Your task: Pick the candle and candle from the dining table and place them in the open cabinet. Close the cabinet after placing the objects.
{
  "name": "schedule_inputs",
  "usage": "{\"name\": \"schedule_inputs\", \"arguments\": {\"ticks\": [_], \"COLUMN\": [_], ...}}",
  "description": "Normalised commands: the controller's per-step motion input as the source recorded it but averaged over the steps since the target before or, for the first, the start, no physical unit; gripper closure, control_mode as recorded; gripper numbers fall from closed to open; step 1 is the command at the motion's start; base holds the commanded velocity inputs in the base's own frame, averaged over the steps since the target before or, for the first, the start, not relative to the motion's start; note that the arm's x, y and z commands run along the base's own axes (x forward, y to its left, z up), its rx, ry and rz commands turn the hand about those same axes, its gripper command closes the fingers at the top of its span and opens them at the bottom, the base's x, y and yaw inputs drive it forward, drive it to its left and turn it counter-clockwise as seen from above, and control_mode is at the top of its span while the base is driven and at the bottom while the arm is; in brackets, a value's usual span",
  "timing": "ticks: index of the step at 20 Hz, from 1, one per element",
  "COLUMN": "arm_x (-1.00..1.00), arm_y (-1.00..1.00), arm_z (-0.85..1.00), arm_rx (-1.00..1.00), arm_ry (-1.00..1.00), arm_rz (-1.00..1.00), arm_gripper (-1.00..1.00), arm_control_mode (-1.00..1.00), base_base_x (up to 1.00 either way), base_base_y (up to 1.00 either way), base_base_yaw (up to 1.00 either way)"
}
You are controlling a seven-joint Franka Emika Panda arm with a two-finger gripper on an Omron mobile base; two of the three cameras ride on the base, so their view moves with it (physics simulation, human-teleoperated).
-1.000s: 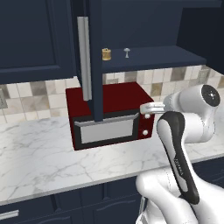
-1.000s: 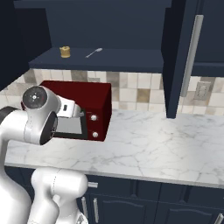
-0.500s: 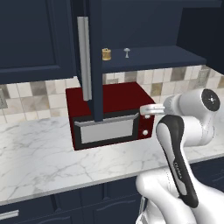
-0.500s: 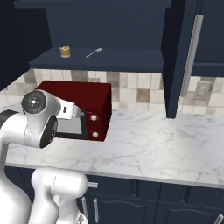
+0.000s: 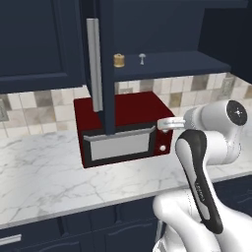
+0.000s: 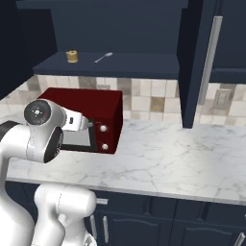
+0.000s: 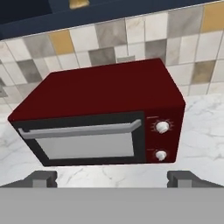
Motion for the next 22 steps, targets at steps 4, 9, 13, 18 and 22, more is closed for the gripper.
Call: {"name": "schedule_inputs", "arguments": {"ticks": [4, 9, 13, 18, 22], "arm_x": [0.00, 0.00, 0.00, 0.00, 0.00], "arm_y": [0.00, 0.00, 0.00, 0.00, 0.00], "arm_z": [0.00, 0.00, 0.00, 0.00, 0.00], "arm_rx": [0.00, 0.00, 0.00, 0.00, 0.00], "arm_ry": [0.00, 0.00, 0.00, 0.00, 0.00], "arm_rz": [0.00, 0.00, 0.00, 0.00, 0.00], "arm_gripper": [-1.00, -1.00, -1.00, -1.00, -1.00], "arm_control_mode": [1.00, 1.00, 1.00, 1.00, 1.00], "base_base_x": [-0.39, -0.45, -0.63, -0.66, -0.72], "base_base_y": [-0.08, -0.16, -0.31, -0.27, -0.30], "base_base_yaw": [0.00, 0.00, 0.04, 0.07, 0.12]}}
